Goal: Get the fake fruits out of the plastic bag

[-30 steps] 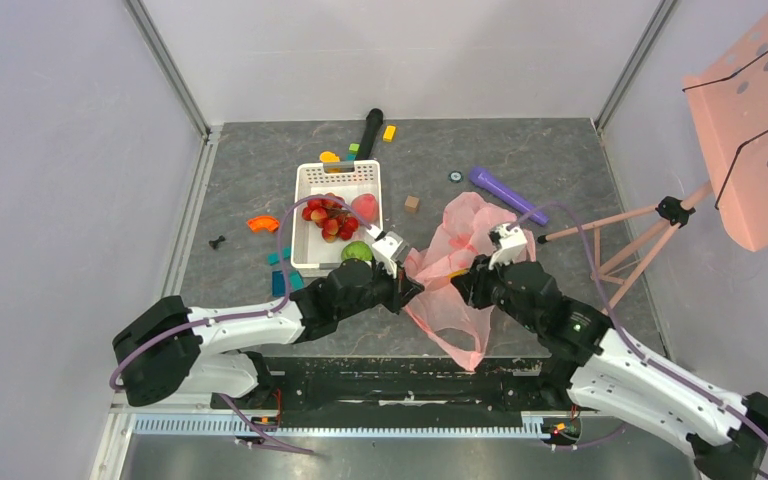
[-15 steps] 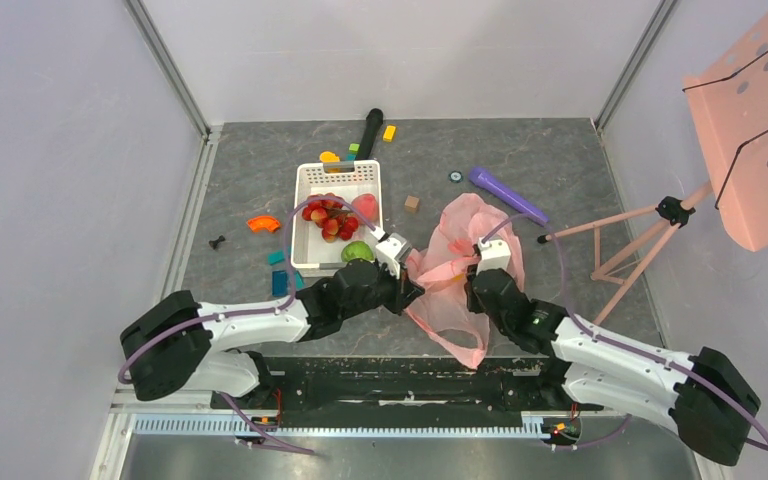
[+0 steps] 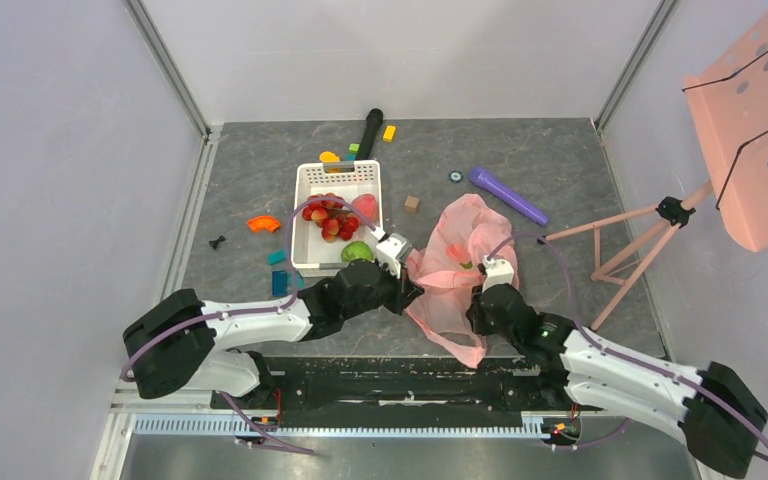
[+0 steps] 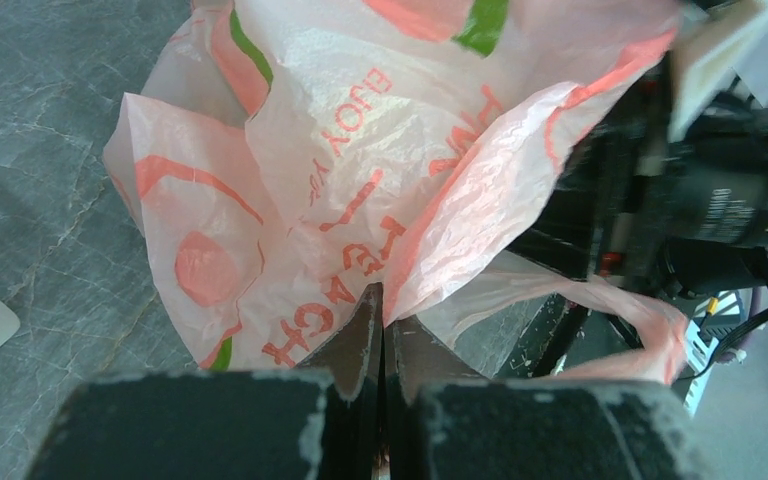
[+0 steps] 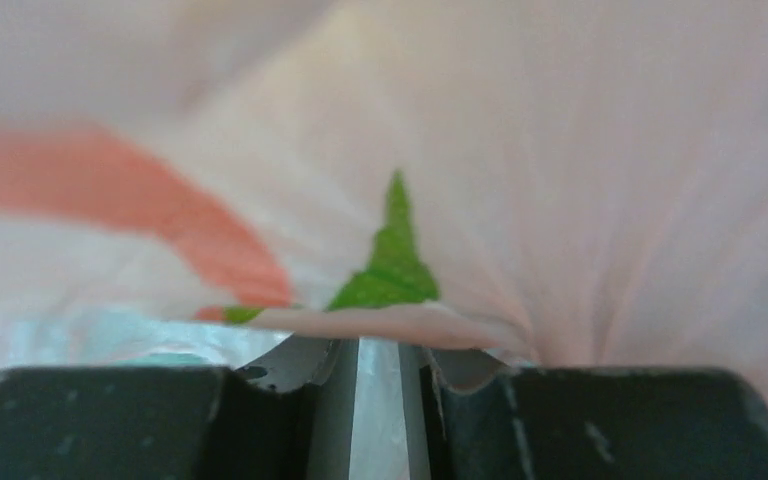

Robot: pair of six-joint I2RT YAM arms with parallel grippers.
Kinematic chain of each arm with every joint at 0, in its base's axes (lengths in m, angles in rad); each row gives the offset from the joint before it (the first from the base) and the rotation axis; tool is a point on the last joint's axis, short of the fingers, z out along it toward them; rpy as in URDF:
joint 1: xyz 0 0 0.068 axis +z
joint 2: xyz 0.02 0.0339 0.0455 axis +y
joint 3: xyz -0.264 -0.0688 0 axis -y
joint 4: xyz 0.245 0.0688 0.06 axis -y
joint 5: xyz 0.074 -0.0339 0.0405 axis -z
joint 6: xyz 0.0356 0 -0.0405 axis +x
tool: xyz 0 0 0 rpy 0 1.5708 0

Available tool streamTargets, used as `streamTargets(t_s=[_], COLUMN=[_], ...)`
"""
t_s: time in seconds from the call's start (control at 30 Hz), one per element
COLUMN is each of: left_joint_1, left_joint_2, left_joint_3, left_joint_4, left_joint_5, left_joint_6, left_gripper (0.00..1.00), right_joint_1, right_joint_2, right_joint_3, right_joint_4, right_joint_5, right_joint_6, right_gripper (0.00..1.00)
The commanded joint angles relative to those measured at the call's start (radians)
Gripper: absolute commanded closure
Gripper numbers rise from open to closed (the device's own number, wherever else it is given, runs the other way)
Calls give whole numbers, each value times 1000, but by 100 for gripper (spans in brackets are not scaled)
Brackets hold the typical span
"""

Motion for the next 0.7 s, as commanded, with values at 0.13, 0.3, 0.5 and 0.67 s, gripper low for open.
streamTargets(t_s=[0.13, 0.3, 0.5, 0.67], left_joint_1=[-3, -2, 7, 14], left_joint_2=[36, 70, 102, 128], left_joint_3=[82, 151, 203, 229], left_joint_4=[-39, -133, -207, -217], left_joint_5=[-28, -40, -53, -47], left_joint_6=[-49, -82, -146, -166], left_gripper=[98, 98, 98, 98], right_joint_1=[7, 5, -53, -125], right_joint_2=[-171, -34, 84, 143], right_joint_3=[242, 319, 334, 330], right_joint_4=[-56, -4, 79, 148], right_joint_5=[12, 19, 1, -13], right_joint_6=[-56, -149, -238, -277], right_gripper=[72, 70, 69, 70])
